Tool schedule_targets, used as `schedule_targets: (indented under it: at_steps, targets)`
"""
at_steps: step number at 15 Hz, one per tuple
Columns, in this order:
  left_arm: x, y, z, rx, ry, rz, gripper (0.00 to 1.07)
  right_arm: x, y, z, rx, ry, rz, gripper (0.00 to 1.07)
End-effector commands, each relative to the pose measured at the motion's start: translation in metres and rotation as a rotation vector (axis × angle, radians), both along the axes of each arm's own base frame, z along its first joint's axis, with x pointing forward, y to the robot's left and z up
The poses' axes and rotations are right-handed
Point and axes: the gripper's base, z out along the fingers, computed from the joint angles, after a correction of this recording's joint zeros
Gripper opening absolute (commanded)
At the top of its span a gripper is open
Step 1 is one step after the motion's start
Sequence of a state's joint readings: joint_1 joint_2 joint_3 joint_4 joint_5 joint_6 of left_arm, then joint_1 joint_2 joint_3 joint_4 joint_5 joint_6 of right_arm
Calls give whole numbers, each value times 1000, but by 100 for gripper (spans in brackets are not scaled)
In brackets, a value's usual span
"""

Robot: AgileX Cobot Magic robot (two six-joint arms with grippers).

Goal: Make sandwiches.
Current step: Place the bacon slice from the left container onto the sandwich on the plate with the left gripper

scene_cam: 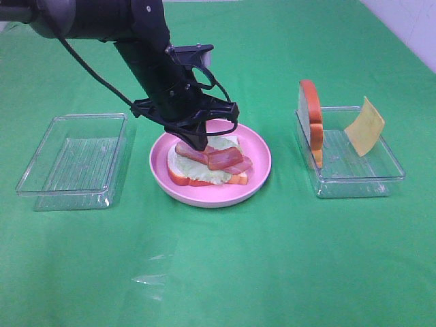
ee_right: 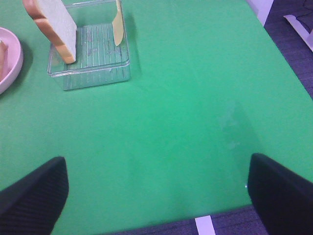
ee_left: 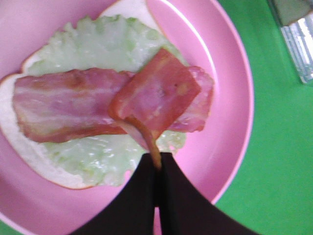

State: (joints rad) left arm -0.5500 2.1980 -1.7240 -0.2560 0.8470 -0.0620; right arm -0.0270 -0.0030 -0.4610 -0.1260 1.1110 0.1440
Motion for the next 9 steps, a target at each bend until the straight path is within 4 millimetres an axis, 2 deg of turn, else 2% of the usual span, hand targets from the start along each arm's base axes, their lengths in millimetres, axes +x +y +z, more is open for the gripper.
schedule_targets:
  at_steps: [1,6,9]
  targets:
    - [2,6,1,61,-28,8,0,-3,0,-2,-1,-15,0,96]
    - [-2,17,-2,197,4,-48,0,-3,0,-2,-1,-15,0,96]
    - [1,15,-2,179,-21,-47,1,-3,0,-2,-1,-15,0,96]
